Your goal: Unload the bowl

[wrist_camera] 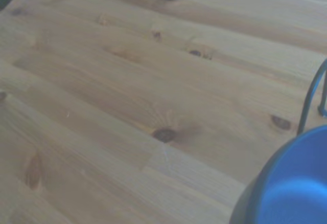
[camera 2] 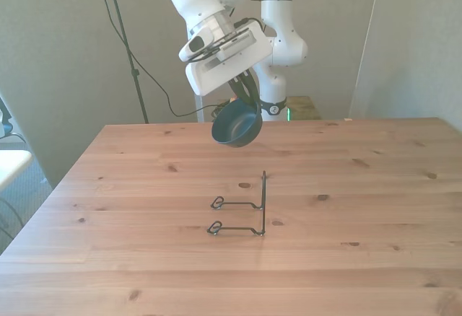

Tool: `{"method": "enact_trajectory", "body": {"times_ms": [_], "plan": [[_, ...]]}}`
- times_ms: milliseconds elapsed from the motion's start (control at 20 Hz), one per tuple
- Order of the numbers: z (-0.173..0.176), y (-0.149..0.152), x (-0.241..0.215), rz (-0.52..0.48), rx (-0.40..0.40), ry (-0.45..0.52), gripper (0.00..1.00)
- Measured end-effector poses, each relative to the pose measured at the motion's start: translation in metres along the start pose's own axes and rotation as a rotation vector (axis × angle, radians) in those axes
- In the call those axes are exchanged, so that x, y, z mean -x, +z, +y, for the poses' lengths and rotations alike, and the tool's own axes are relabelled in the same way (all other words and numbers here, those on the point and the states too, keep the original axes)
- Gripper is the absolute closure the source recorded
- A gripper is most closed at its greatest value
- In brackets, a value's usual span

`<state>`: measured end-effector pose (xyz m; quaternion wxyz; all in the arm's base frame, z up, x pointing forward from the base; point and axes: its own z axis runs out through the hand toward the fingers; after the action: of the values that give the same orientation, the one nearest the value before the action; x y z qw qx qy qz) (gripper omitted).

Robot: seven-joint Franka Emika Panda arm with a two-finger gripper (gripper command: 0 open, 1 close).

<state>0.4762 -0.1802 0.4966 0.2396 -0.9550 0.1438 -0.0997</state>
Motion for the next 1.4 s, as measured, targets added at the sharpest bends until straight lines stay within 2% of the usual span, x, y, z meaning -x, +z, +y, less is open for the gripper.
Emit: {"method": "enact_trajectory", "body": {"times_ms": [350,700,850,900,1400], "plan": [[-0.031,0.084,0.052,-0.120,0.128,-0.023,1.00],[-0.040,0.146,0.055,-0.069,0.272,0.010,1.00],[-0.043,0.156,0.053,-0.066,0.295,0.027,1.00],[-0.044,0.156,0.053,-0.066,0.297,0.029,0.00],[-0.040,0.162,0.052,-0.077,0.324,0.059,0.00]]}}
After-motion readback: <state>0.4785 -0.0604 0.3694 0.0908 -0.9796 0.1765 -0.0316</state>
